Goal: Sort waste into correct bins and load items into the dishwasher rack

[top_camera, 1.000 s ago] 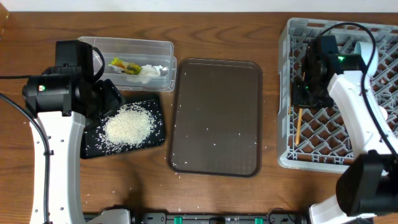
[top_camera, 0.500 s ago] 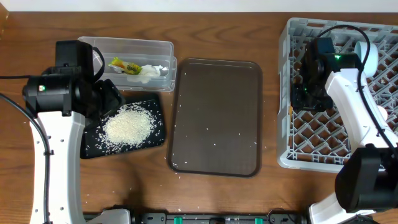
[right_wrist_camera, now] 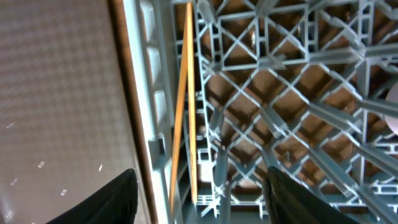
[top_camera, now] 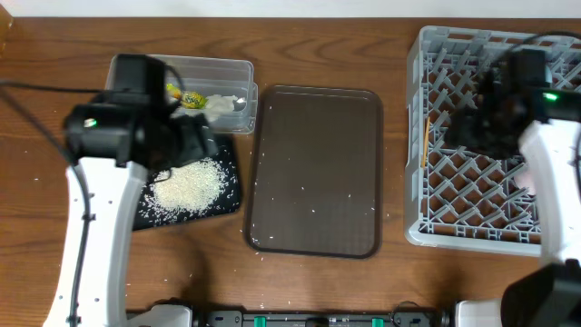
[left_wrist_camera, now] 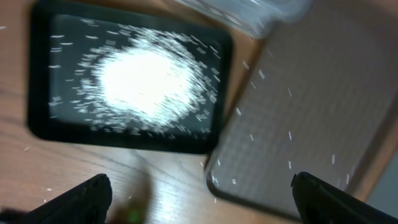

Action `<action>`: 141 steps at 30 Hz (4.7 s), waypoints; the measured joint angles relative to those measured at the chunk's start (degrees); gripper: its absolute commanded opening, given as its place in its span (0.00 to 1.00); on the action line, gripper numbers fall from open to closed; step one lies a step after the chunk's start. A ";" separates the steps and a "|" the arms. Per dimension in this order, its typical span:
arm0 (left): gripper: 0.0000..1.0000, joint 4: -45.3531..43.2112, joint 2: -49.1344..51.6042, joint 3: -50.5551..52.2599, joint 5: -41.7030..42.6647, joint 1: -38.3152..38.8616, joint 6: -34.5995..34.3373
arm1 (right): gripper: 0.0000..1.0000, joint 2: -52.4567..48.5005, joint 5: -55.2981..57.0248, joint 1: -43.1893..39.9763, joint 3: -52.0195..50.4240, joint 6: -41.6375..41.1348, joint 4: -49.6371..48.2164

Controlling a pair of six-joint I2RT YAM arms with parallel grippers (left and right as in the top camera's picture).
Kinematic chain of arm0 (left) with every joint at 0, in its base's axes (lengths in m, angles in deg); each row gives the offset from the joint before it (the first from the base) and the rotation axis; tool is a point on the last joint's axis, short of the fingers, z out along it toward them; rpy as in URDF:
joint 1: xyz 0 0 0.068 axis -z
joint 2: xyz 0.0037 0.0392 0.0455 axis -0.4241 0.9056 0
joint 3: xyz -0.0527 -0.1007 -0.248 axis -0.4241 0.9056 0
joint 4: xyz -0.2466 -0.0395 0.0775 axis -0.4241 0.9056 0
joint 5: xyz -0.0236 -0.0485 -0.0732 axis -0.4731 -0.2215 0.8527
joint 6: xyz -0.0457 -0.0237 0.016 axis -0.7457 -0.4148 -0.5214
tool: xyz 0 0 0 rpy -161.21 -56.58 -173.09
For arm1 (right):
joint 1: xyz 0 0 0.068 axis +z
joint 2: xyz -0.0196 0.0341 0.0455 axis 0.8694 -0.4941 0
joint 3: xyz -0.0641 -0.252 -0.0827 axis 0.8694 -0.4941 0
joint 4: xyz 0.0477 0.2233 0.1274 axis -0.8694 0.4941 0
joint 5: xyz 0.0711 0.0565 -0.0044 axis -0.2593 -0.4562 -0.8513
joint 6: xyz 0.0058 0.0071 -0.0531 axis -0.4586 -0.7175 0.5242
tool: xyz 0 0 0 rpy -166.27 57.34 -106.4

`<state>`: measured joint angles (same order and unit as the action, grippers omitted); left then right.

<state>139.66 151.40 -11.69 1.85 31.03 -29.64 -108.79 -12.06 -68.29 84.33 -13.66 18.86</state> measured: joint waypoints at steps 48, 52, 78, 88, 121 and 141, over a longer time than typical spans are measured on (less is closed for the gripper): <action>0.99 -23.32 -55.78 43.12 -2.25 6.01 3.69 | 0.99 56.54 -4.68 -6.08 -37.75 6.62 -9.03; 0.99 -23.32 -55.78 43.12 -2.27 6.01 3.69 | 0.99 56.59 -4.66 -6.08 -37.75 6.62 -8.87; 0.99 -23.15 -55.78 43.45 -2.27 6.01 3.69 | 0.99 89.07 -4.11 6.10 -76.52 7.02 -67.21; 0.99 -23.15 -55.78 43.50 -2.27 6.01 3.69 | 0.99 89.74 -3.93 6.10 -82.27 7.02 -64.32; 0.98 -22.91 -56.41 44.04 -2.27 5.84 3.69 | 0.99 89.77 -3.96 6.10 -82.27 7.02 -64.32; 0.98 -76.06 -80.81 84.63 -2.21 -3.91 11.65 | 0.99 89.83 -3.96 6.10 -82.27 7.02 -64.30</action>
<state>63.60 70.59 72.94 -0.36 27.11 -17.99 -18.96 -16.01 -62.20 2.06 -6.64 -45.44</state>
